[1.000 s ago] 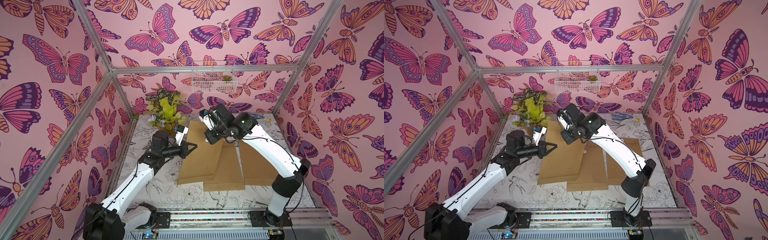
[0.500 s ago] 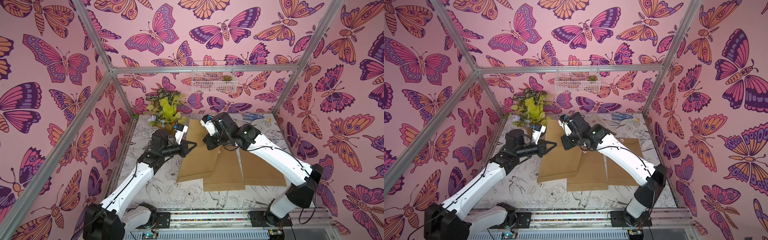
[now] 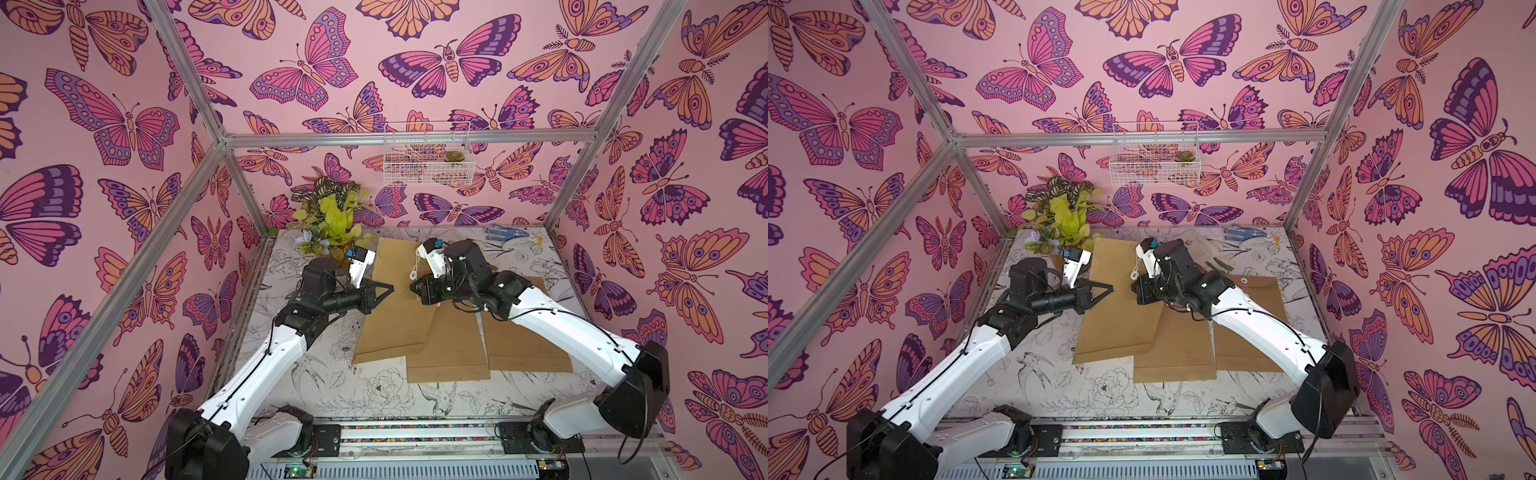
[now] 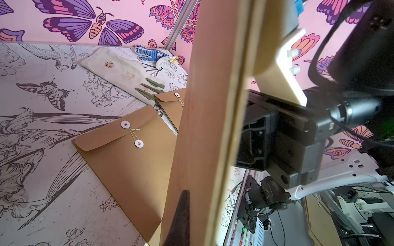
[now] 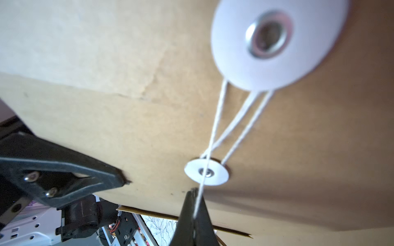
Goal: Close the mouth of the file bag
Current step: Close the file bag.
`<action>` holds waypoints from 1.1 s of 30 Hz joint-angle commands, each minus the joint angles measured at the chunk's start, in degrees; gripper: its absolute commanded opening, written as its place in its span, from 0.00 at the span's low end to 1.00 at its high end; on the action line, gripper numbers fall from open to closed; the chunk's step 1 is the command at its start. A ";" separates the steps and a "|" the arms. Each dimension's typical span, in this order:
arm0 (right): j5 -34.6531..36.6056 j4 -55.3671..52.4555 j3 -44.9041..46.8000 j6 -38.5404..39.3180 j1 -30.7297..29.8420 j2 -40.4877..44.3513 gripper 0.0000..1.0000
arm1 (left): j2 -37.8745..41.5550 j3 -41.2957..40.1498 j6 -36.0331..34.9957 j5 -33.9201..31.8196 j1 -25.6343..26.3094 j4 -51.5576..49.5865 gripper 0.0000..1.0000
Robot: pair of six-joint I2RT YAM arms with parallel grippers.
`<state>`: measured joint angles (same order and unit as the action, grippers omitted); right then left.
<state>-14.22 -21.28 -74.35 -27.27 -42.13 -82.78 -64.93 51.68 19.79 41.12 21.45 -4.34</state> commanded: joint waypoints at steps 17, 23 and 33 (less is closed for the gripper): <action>-2.02 17.98 11.58 -8.04 4.04 4.39 0.06 | 1.38 2.01 0.86 1.59 0.26 1.68 0.00; -2.84 18.99 12.33 -8.85 4.63 3.86 0.09 | 1.45 2.28 0.95 1.50 0.31 1.62 0.00; -4.10 21.01 14.34 -10.60 5.82 3.68 0.14 | 1.55 2.28 0.95 1.42 0.34 1.70 0.00</action>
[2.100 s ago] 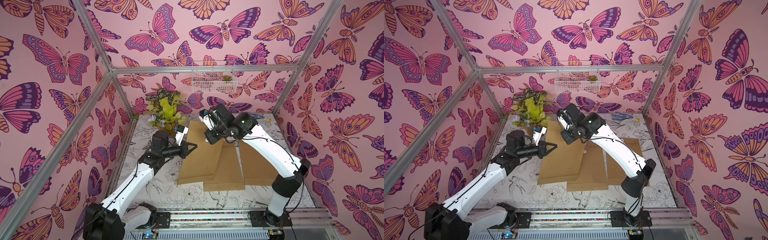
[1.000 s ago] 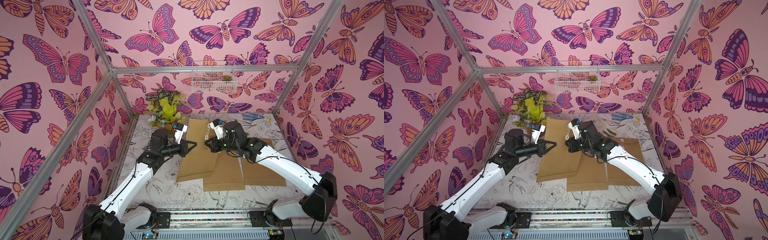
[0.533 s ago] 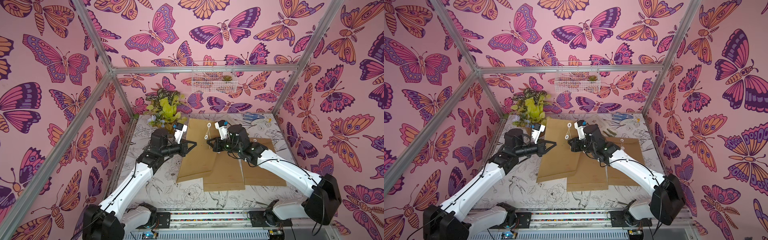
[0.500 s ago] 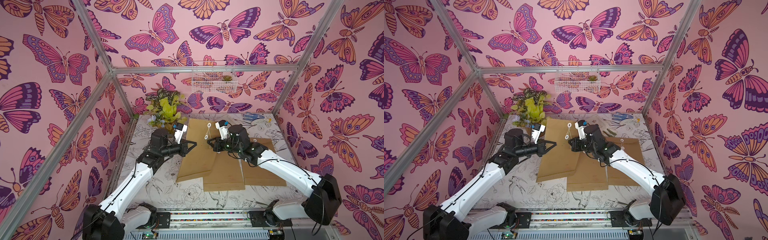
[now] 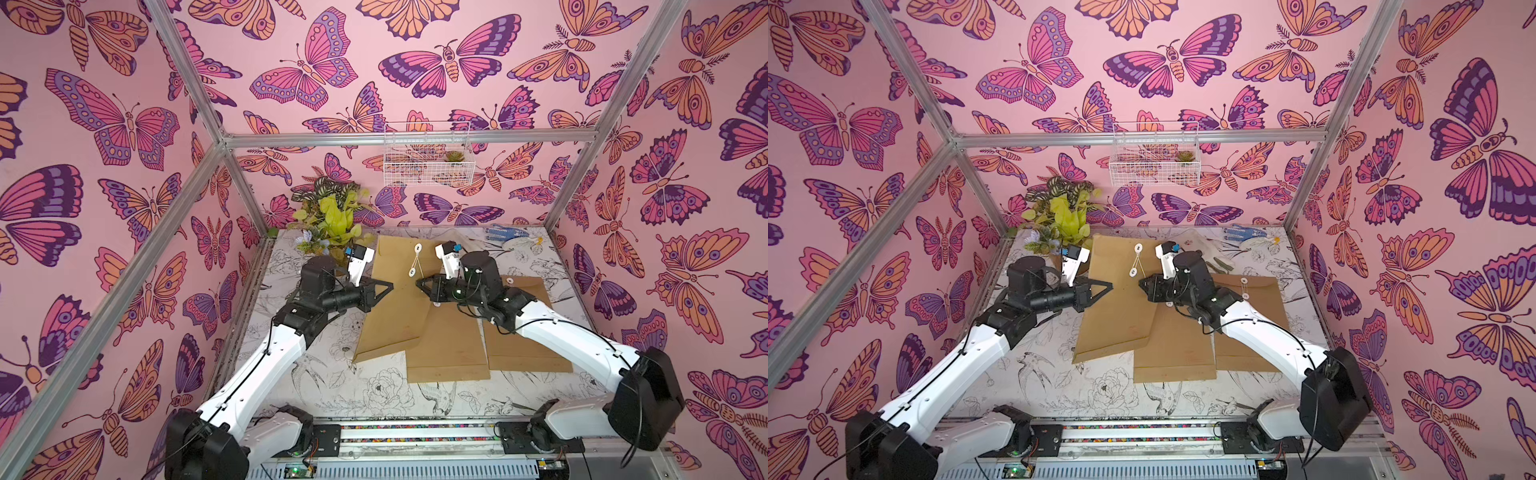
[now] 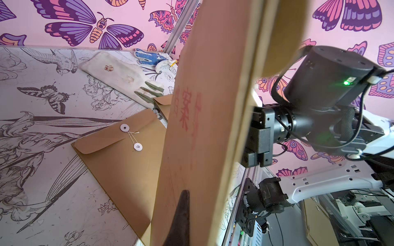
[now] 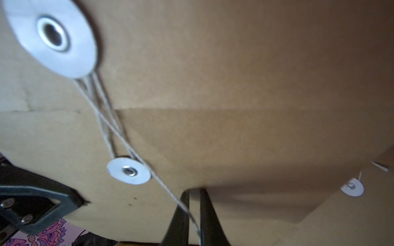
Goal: Close the mouth of the file bag
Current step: Close the file bag.
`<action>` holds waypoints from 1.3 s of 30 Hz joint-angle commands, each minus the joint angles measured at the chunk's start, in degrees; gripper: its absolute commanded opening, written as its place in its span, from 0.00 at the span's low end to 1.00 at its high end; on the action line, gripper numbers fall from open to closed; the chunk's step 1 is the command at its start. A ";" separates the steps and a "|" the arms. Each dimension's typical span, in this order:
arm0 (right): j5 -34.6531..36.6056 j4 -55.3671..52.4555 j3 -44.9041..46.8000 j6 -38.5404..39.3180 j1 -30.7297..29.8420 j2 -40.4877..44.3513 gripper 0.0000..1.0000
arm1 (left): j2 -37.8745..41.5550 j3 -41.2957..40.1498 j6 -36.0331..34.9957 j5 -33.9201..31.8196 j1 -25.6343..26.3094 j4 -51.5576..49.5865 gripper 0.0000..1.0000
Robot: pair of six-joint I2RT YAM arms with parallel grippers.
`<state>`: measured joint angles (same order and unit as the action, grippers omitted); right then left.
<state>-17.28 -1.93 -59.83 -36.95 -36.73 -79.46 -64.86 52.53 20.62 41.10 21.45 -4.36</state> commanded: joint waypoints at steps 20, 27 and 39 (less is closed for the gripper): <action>-5.72 -15.01 -8.71 4.47 8.98 0.23 0.00 | 2.80 3.17 -7.39 6.21 -0.10 -5.10 0.00; -7.86 -31.11 -19.78 9.75 9.40 -2.47 0.00 | 2.29 3.44 -12.64 4.22 -0.10 -10.61 0.00; 4.75 -52.83 -38.84 20.27 9.92 -12.49 0.00 | 2.54 2.47 -16.75 8.04 -0.01 -11.62 0.00</action>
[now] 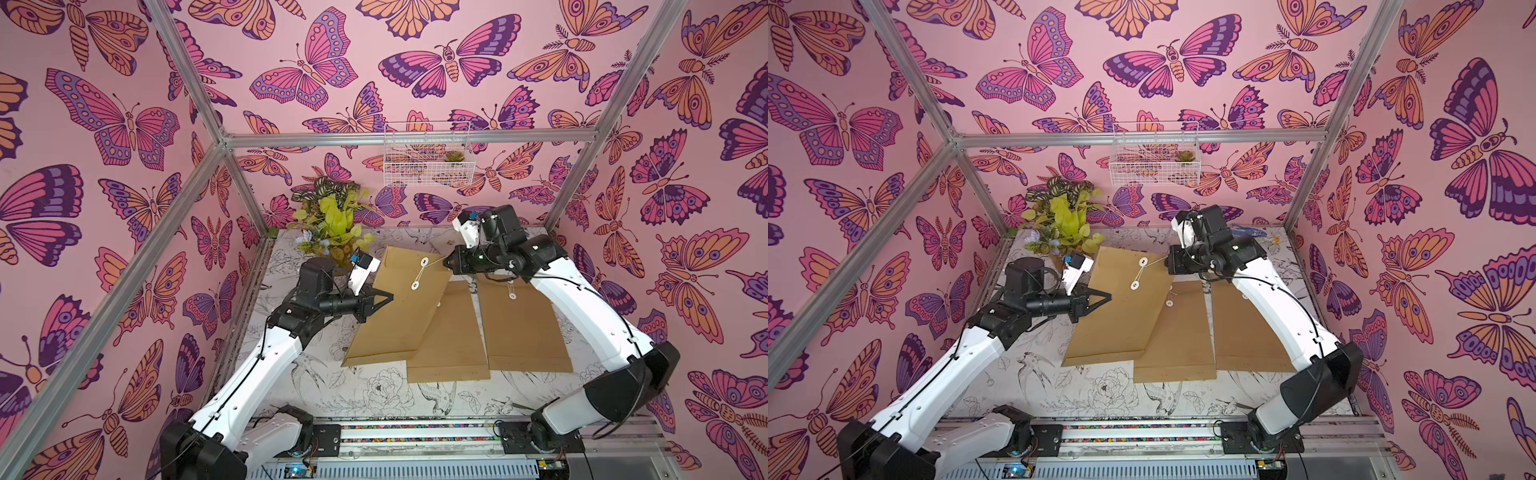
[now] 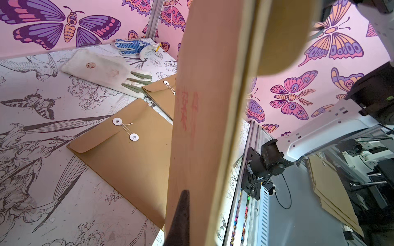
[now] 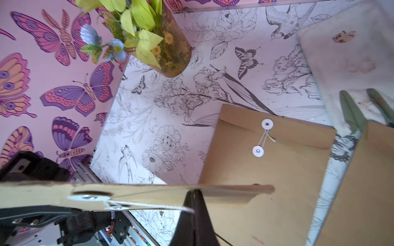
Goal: Close the mouth of the file bag
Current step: Close the file bag.
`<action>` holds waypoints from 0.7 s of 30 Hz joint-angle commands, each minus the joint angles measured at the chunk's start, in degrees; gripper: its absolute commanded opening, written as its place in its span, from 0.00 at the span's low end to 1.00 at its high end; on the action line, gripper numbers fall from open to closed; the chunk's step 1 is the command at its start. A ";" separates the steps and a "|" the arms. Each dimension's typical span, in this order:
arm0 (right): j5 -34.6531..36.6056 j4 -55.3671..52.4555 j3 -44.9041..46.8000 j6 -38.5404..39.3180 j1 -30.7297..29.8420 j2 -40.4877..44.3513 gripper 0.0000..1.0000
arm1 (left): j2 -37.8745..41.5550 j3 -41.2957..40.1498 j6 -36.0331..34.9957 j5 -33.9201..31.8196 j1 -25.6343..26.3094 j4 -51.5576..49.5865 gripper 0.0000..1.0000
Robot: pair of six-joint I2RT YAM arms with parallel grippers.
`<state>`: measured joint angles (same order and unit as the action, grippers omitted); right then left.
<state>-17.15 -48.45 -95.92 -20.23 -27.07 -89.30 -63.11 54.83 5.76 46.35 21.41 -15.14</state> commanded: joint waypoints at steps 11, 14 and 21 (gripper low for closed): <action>6.77 -9.88 -14.63 5.64 -3.12 -9.06 0.00 | -0.31 -0.01 -1.94 1.40 0.48 -1.80 0.00; 7.26 -11.12 -17.50 6.17 -4.60 -9.95 0.00 | -0.74 0.52 -2.93 -0.29 0.52 -3.54 0.00; 14.52 -16.37 -26.45 8.76 -8.70 -12.65 0.00 | -1.40 1.16 -3.60 -2.55 0.74 -5.93 0.00</action>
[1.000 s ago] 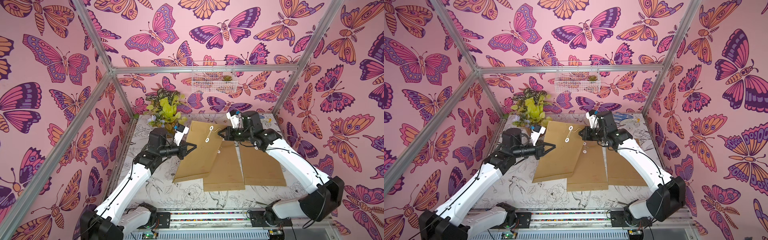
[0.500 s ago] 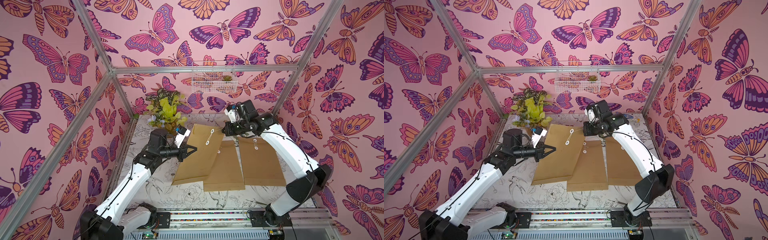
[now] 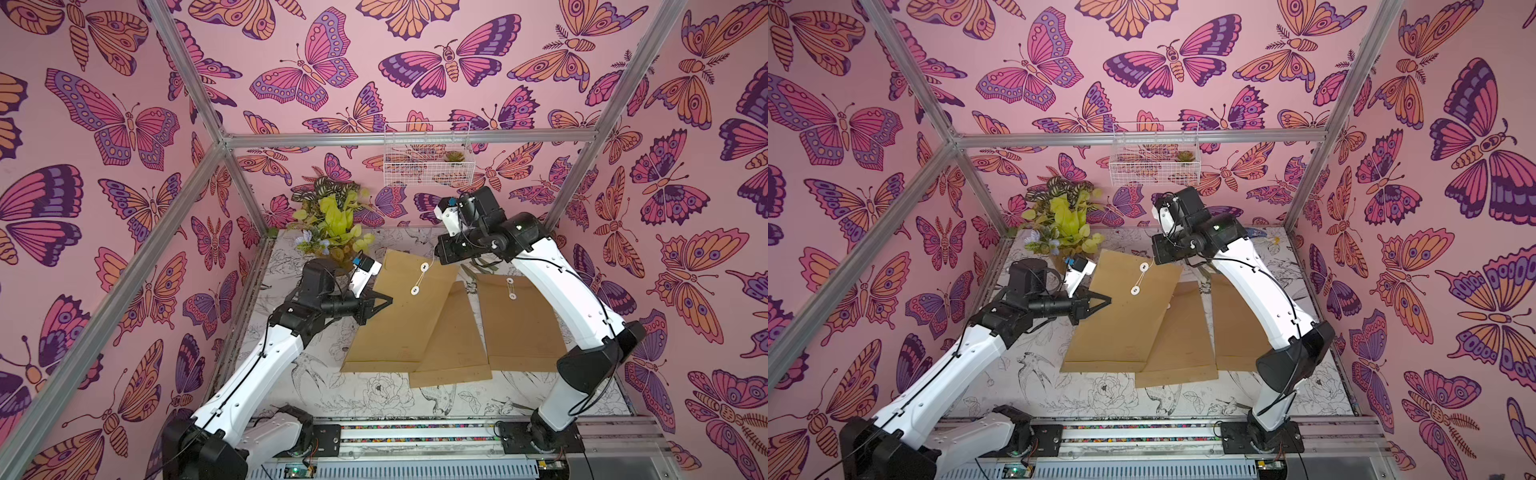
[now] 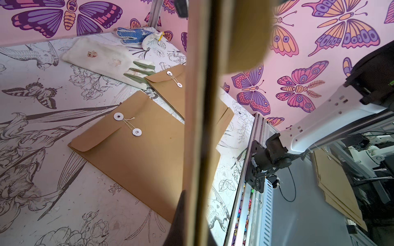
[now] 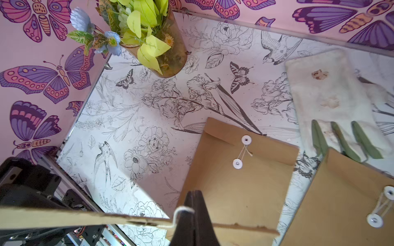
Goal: Close the mouth of the file bag
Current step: Close the file bag.
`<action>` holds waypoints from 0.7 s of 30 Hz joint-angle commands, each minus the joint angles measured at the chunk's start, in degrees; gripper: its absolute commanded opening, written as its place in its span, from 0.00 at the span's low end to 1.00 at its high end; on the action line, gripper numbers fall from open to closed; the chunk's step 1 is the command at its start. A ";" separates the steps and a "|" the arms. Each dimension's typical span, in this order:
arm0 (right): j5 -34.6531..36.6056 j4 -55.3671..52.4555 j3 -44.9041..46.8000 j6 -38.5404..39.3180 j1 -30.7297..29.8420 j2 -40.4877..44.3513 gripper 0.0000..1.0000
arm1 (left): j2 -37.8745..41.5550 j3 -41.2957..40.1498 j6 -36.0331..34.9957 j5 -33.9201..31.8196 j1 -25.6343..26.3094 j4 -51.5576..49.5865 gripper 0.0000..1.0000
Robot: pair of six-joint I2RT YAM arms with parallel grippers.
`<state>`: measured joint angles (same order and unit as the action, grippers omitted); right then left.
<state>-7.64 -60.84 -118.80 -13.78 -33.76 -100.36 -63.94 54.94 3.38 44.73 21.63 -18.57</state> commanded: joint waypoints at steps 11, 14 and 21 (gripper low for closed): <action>12.95 -11.34 -15.29 5.99 -9.45 -6.80 0.00 | -2.34 2.21 2.14 -4.97 0.81 -2.43 0.00; 14.52 -12.80 -17.06 6.55 -9.96 -8.16 0.00 | -1.74 2.05 2.07 -6.19 1.04 -2.44 0.00; 18.17 -12.74 -16.32 7.02 -9.93 -7.92 0.00 | -1.01 1.38 1.59 -7.21 1.05 -2.66 0.00</action>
<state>7.64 -72.12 -134.13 -7.46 -43.40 -108.01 -65.73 56.25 5.19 38.02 22.24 -19.62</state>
